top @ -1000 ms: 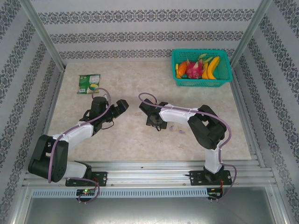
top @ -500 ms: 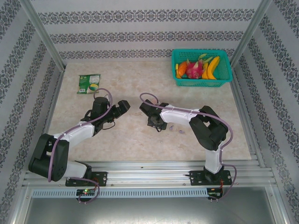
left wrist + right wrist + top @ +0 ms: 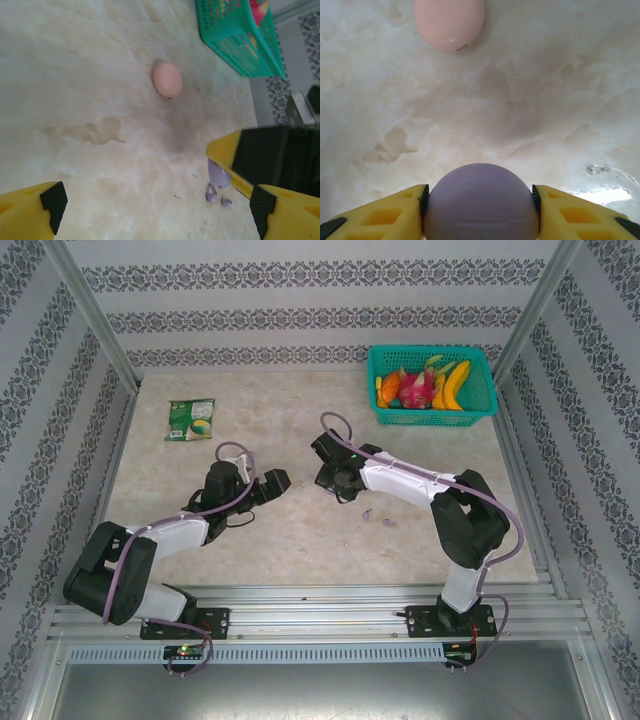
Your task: Insert the wireless bluetooth earbuds into the charging case
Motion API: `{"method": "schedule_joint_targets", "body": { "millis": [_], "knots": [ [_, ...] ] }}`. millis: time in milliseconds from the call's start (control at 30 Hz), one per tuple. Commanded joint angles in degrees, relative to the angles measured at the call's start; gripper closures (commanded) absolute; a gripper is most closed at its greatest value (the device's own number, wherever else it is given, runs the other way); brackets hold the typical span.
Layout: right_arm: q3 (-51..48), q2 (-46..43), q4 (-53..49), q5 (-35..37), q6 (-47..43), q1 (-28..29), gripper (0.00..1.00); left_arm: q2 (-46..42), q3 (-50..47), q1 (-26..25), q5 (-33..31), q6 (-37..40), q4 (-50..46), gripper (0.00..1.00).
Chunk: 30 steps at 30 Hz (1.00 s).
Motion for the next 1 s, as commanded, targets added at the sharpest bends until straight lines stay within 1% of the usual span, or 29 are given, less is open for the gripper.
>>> {"method": "schedule_joint_targets", "body": {
  "millis": [0,133,367,533,633,967],
  "knots": [
    [1.1,-1.9,2.4,-2.8,2.9,-1.0,0.54,2.3,-0.5,-2.7,1.3,2.6,8.1,0.06],
    [1.3,-2.3,3.7,-4.0,4.5,-1.9,0.54,5.7,-0.4,-5.3,0.1,2.5,12.7,0.09],
    [0.8,-2.4,6.4,-7.0,9.0,-3.0,0.53,10.6,-0.9,-9.0,-4.2,1.5,21.6,0.22],
    [1.0,-1.9,7.7,-8.1,12.1,-3.0,0.53,12.8,0.1,-10.3,-7.3,0.7,24.3,0.27],
    [1.2,-1.6,8.1,-8.4,13.3,-3.0,0.54,14.1,1.3,-10.9,-7.9,0.7,24.6,0.31],
    [1.8,-0.9,8.2,-8.8,15.3,-2.8,0.54,20.4,4.0,-11.9,-9.2,-2.4,31.6,0.37]
  ]
}}
